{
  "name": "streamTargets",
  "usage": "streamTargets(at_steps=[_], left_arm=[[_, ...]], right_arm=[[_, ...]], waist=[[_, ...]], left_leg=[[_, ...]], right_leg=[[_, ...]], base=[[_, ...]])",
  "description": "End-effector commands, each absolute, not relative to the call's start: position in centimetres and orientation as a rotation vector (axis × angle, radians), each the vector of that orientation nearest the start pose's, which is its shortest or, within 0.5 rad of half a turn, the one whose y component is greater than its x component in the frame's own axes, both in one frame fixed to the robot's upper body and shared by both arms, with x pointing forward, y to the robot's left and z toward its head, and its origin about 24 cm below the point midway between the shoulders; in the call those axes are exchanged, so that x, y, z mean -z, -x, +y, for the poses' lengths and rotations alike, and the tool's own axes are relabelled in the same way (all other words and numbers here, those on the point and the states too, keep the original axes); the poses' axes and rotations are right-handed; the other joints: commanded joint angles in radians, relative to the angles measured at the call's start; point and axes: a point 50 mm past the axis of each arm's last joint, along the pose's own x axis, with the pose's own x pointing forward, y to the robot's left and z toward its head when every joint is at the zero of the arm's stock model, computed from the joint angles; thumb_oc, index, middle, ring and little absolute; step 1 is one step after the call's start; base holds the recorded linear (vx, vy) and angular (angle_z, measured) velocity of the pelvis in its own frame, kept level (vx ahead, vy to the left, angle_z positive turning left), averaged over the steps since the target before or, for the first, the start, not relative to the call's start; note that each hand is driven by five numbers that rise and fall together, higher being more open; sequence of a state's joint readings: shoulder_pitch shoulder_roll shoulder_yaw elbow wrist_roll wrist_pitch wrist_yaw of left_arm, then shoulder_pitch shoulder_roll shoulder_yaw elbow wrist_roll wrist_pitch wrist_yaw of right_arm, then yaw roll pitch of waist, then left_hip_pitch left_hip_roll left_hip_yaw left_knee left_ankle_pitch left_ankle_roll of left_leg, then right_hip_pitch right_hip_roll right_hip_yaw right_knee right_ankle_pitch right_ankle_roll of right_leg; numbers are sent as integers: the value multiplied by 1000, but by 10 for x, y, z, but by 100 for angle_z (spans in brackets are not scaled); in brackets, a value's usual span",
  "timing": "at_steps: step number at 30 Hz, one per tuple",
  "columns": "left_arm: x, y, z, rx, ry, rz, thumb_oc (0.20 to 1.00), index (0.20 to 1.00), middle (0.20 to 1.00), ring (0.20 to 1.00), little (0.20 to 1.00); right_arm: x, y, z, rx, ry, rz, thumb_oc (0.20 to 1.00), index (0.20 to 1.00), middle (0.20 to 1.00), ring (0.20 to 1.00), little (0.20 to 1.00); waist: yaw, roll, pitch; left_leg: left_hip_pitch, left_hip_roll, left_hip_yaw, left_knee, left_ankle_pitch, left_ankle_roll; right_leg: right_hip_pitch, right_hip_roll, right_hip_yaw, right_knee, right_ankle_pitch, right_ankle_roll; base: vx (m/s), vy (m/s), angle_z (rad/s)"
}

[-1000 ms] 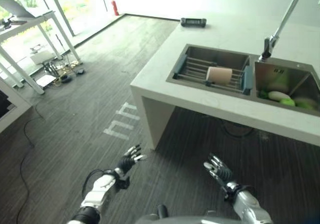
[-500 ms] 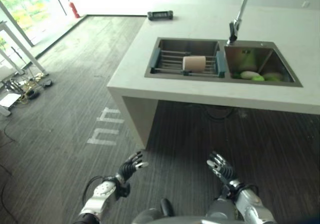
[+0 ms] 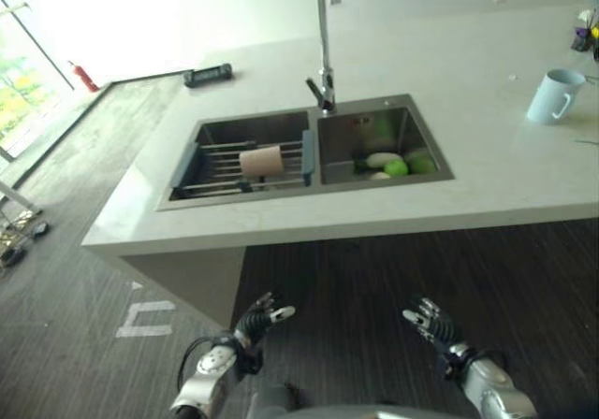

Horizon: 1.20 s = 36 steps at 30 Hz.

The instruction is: Place the dishes in the dishwasher.

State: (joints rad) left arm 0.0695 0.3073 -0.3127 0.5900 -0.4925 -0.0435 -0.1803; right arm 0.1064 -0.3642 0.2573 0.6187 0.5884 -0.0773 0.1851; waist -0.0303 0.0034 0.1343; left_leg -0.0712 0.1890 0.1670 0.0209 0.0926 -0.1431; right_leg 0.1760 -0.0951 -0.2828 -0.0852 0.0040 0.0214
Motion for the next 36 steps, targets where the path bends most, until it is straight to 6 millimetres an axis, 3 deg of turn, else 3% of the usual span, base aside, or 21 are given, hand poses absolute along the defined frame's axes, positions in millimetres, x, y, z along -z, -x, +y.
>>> streamTargets(at_steps=[1,6,10,16,22,23,25,27,28,36], left_arm=[[77,-201,188,222,116,545,1000,1000,1000,1000,1000],[77,-201,200,232,53,565,1000,1000,1000,1000,1000],[74,-202,205,239,24,557,1000,1000,1000,1000,1000],[73,-204,205,249,17,552,1000,1000,1000,1000,1000],[75,-203,204,265,-8,570,1000,1000,1000,1000,1000],[76,-202,204,259,-11,572,1000,1000,1000,1000,1000],[74,-204,207,239,-7,569,1000,1000,1000,1000,1000],[73,-204,211,223,-12,566,1000,1000,1000,1000,1000],[73,-203,214,213,-17,567,1000,1000,1000,1000,1000],[89,-187,210,224,-40,650,1000,1000,1000,1000,1000]], right_arm=[[79,-193,-204,-107,-206,533,1000,1000,1000,1000,1000],[86,-184,-193,-76,-271,531,1000,1000,1000,1000,1000],[85,-186,-187,-80,-276,522,1000,1000,1000,1000,1000],[85,-186,-186,-57,-280,518,1000,1000,1000,1000,1000],[84,-190,-185,-64,-288,513,1000,1000,1000,1000,1000],[84,-191,-183,-72,-287,515,1000,1000,1000,1000,1000],[83,-192,-180,-102,-276,520,1000,1000,1000,1000,1000],[84,-192,-177,-122,-262,525,1000,1000,1000,1000,1000],[84,-192,-177,-127,-258,529,1000,1000,1000,1000,1000],[93,-184,-186,-115,-227,603,1000,1000,1000,1000,1000]], waist=[[19,9,23],[23,22,12],[26,17,13],[35,5,13],[39,3,12],[39,0,14],[35,-14,19],[25,-27,27],[25,-30,28],[40,-23,3]], left_leg=[[136,55,115,-85,22,-13],[173,-49,50,-108,-43,59],[173,-87,61,-108,-67,98],[170,-136,62,-108,-95,141],[170,-165,56,-108,-112,175],[174,-168,58,-108,-115,175],[188,-167,65,-108,-122,156],[208,-168,71,-108,-145,147],[215,-162,80,-108,-151,142],[241,-94,132,-108,-121,107]], right_leg=[[-40,-109,-41,82,-14,124],[-65,-163,-4,187,-33,159],[-92,-191,10,238,-3,180],[-120,-213,26,304,39,183],[-181,-185,39,451,59,175],[-196,-186,36,446,71,175],[-214,-196,11,312,101,180],[-241,-213,1,239,171,200],[-242,-224,-1,219,176,207],[-103,-155,-52,105,55,177]], base=[[259,559,2],[174,350,-4],[21,171,11],[-2,152,-5],[14,88,-10],[23,-67,-25],[38,-153,-23],[53,-190,-14],[47,-239,-5],[71,-154,13]])
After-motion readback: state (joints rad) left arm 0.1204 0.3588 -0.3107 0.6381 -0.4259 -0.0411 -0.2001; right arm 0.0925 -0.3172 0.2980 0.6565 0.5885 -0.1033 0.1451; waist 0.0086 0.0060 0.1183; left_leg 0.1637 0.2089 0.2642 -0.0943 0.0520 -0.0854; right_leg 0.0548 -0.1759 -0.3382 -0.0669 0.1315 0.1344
